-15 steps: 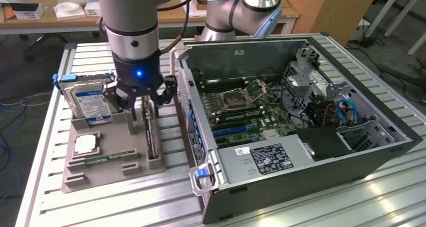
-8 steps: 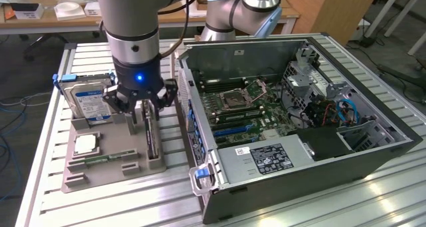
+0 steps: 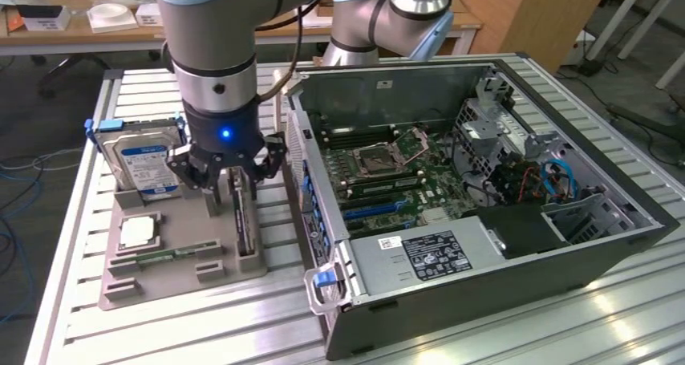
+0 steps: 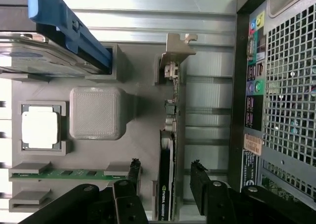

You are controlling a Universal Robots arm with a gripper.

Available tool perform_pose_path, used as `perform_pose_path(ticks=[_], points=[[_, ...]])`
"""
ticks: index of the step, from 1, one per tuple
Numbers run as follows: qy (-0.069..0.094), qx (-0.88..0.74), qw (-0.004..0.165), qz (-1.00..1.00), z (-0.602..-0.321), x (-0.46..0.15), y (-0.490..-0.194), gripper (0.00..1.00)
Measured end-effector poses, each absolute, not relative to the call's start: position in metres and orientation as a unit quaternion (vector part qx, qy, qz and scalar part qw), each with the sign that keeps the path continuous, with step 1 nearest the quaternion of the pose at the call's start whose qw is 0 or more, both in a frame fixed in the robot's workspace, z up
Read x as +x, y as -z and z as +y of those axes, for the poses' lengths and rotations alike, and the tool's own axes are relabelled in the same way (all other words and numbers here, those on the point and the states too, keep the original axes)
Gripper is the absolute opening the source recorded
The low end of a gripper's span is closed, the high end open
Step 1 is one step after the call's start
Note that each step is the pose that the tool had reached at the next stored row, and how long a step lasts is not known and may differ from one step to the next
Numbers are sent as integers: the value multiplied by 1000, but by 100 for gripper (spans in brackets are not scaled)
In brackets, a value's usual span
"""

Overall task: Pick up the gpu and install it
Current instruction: 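Pick up the gpu and move the gpu toward the slot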

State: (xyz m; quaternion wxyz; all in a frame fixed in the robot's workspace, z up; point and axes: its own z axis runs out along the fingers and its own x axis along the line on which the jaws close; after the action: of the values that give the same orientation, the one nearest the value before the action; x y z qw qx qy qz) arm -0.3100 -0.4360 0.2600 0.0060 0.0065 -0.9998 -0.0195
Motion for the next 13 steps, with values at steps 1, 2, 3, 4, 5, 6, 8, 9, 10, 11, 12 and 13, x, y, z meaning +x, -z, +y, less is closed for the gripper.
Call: perform_pose_path(ticks=[1,2,3,4,5,6,8,9,10,11,12,13], points=[[20,7,6,-1000,-436,-310,-259,53],[20,7,6,-1000,-437,-310,-258,53],[20,7,6,-1000,-437,-310,-257,53],[20,6,6,-1000,-437,-310,-257,53],[20,7,6,-1000,-437,-310,-256,53],[20,7,6,-1000,-437,-310,-255,53],[20,7,6,-1000,-438,-309,-254,53],[20,7,6,-1000,-438,-309,-253,53],[19,7,6,-1000,-438,-309,-252,53],[20,7,6,-1000,-438,-309,-251,53],[20,7,6,-1000,-438,-309,-250,53],[19,7,6,-1000,-439,-309,-250,53]])
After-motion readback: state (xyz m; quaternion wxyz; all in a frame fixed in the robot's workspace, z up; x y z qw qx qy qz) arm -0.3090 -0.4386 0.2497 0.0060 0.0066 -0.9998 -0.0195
